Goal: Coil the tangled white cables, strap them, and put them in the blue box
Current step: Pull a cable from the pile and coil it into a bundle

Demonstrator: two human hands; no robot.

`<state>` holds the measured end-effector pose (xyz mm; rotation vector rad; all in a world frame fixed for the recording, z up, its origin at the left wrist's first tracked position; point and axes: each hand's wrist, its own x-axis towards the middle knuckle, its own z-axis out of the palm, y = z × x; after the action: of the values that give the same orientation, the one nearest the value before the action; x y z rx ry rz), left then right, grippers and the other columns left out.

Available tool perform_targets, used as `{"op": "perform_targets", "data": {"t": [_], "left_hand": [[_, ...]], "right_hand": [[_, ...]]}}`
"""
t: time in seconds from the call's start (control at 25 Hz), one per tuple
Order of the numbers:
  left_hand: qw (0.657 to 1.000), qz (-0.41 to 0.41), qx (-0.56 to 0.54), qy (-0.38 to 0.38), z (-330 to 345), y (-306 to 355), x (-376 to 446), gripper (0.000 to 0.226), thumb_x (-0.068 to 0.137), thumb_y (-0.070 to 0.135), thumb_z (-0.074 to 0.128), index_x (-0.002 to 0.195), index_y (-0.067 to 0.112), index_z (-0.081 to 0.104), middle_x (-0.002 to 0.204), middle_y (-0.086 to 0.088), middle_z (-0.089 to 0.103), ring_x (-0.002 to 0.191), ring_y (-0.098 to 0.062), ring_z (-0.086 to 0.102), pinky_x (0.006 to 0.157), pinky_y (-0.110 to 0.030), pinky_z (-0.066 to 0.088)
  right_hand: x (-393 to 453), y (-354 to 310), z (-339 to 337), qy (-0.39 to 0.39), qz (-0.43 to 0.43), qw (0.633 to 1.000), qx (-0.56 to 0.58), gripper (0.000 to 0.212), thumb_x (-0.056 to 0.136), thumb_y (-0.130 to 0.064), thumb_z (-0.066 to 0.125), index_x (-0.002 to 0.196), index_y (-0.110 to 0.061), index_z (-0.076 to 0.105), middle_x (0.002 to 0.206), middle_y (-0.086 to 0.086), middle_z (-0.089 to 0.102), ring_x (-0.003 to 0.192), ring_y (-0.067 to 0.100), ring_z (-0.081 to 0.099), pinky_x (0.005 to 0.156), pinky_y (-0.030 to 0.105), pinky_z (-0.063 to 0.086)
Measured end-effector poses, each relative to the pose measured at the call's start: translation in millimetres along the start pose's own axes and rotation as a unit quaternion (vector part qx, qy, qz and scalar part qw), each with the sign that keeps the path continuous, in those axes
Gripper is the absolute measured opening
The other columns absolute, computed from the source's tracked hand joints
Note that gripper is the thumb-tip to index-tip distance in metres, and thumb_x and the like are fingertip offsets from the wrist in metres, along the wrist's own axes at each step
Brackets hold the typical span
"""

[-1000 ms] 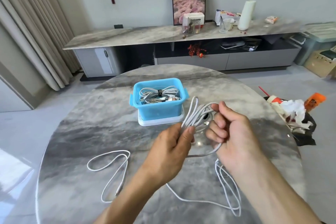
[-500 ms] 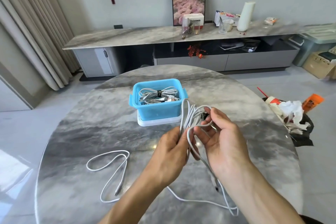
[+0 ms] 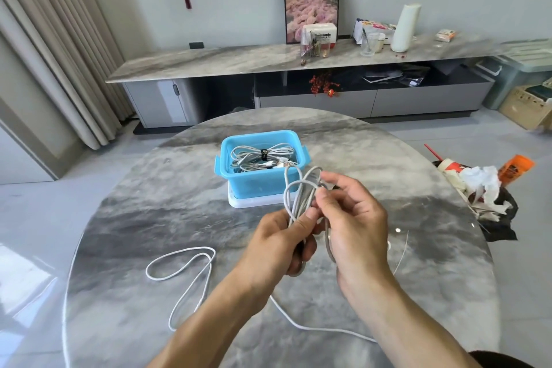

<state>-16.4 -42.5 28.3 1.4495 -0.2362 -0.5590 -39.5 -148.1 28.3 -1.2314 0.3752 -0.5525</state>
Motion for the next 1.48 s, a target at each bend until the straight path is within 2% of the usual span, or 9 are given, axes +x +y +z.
{"op": "perform_targets", "data": {"t": [0.08, 0.24, 0.36, 0.52, 0.72, 1.04, 1.24, 1.36, 1.48], "left_hand": [[1.0, 0.005, -0.003, -0.004, -3, 0, 2, 0.033, 0.083, 0.039, 0.062, 0.074, 0.01, 0.052, 0.054, -0.008, 0.042, 0.045, -0.015, 0.023, 0.045, -0.025, 0.019], [0.999, 0.025, 0.008, 0.027, -4, 2, 3, 0.036, 0.084, 0.044, 0.058, 0.068, 0.013, 0.047, 0.052, -0.007, 0.044, 0.044, -0.014, 0.026, 0.045, -0.024, 0.022], [0.997, 0.042, 0.008, 0.06, -9, 6, 5, 0.036, 0.091, 0.039, 0.056, 0.061, 0.02, 0.052, 0.049, -0.007, 0.042, 0.044, -0.013, 0.026, 0.045, -0.025, 0.021], [0.993, 0.074, 0.086, 0.041, -16, 9, 4, 0.036, 0.087, 0.045, 0.055, 0.06, 0.022, 0.048, 0.047, -0.002, 0.043, 0.043, -0.012, 0.029, 0.042, -0.021, 0.026], [0.988, 0.087, 0.127, -0.025, -12, 14, 0, 0.029, 0.085, 0.046, 0.06, 0.064, 0.026, 0.06, 0.05, 0.006, 0.04, 0.047, -0.011, 0.031, 0.043, -0.02, 0.027], [0.983, -0.019, 0.165, -0.082, -21, 16, 0, 0.011, 0.072, 0.016, 0.062, 0.067, 0.011, 0.053, 0.056, -0.006, 0.045, 0.045, -0.012, 0.031, 0.044, -0.023, 0.025], [0.963, 0.006, 0.236, -0.128, -27, 14, 3, 0.012, 0.076, 0.021, 0.056, 0.071, 0.01, 0.054, 0.058, -0.006, 0.059, 0.053, -0.017, 0.04, 0.049, -0.022, 0.034], [0.951, 0.052, 0.288, -0.103, -28, 14, 5, 0.02, 0.07, 0.021, 0.052, 0.076, 0.002, 0.056, 0.054, 0.0, 0.058, 0.054, -0.014, 0.044, 0.056, -0.027, 0.038], [0.942, 0.076, 0.311, -0.099, -28, 15, 4, 0.02, 0.071, 0.021, 0.05, 0.08, 0.005, 0.058, 0.054, 0.0, 0.062, 0.059, -0.015, 0.053, 0.063, -0.031, 0.042]], "right_hand": [[8, -4, -6, 0.027, 0.023, 0.999, 0.019, 0.024, 0.089, 0.003, 0.065, 0.101, -0.017, 0.071, 0.067, 0.007, 0.067, 0.063, 0.016, 0.06, 0.066, 0.03, 0.053], [14, -10, -15, -0.015, 0.129, 0.989, 0.069, 0.018, 0.091, 0.001, 0.063, 0.105, -0.009, 0.068, 0.07, 0.007, 0.07, 0.053, 0.014, 0.055, 0.049, 0.023, 0.047], [11, -8, -14, -0.099, 0.038, 0.988, -0.113, 0.007, 0.089, -0.009, 0.07, 0.082, -0.012, 0.072, 0.068, 0.005, 0.072, 0.062, 0.013, 0.062, 0.057, 0.025, 0.05], [16, -18, -21, -0.138, -0.044, 0.954, -0.264, 0.03, 0.09, -0.027, 0.071, 0.07, -0.006, 0.064, 0.054, 0.011, 0.054, 0.051, 0.013, 0.048, 0.048, 0.027, 0.035], [17, -29, -20, -0.169, 0.138, 0.972, -0.085, 0.017, 0.095, -0.011, 0.062, 0.081, -0.002, 0.057, 0.054, 0.012, 0.061, 0.04, 0.019, 0.057, 0.039, 0.027, 0.048], [18, -26, -22, -0.149, 0.079, 0.974, -0.152, 0.024, 0.094, -0.014, 0.063, 0.075, -0.006, 0.05, 0.061, 0.021, 0.068, 0.053, 0.032, 0.064, 0.052, 0.037, 0.052], [22, -25, -37, -0.135, -0.193, 0.838, -0.492, 0.024, 0.092, -0.033, 0.059, 0.075, -0.02, 0.05, 0.057, -0.002, 0.062, 0.056, 0.023, 0.059, 0.057, 0.039, 0.049], [24, -24, -35, -0.066, -0.302, 0.752, -0.582, 0.021, 0.094, -0.029, 0.048, 0.078, -0.019, 0.041, 0.049, -0.005, 0.044, 0.044, 0.026, 0.038, 0.043, 0.03, 0.026], [20, -17, -26, -0.038, -0.301, 0.741, -0.599, 0.018, 0.096, -0.03, 0.037, 0.082, -0.019, 0.037, 0.05, -0.008, 0.039, 0.043, 0.024, 0.03, 0.043, 0.029, 0.018]]}}
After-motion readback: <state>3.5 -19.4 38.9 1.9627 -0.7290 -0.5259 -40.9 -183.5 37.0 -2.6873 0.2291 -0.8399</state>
